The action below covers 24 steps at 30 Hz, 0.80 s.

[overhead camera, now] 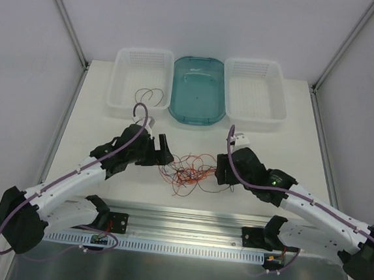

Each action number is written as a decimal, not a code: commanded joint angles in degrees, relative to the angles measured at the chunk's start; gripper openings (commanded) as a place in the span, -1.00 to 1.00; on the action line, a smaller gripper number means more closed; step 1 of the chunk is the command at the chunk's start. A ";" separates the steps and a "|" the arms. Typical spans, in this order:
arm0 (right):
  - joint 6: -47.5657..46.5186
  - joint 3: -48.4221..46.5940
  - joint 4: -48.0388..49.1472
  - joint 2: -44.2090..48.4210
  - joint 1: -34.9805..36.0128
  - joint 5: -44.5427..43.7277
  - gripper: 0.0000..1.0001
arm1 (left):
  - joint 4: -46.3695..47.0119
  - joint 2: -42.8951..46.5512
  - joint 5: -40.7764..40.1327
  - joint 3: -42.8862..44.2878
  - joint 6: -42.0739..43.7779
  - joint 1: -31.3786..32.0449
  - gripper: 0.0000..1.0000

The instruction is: Untangle the cables

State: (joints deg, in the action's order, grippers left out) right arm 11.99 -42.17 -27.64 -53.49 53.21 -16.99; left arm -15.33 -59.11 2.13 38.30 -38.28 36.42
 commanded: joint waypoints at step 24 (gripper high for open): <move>1.46 -4.85 9.09 -8.12 10.24 -2.87 0.26 | 4.43 -9.52 -16.46 -3.77 -18.32 22.55 -0.18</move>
State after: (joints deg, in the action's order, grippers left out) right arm 12.64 -44.56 -20.27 -61.65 62.85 -18.02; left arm -14.15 -66.46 -11.81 32.75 -55.00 58.54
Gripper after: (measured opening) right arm 0.631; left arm 0.421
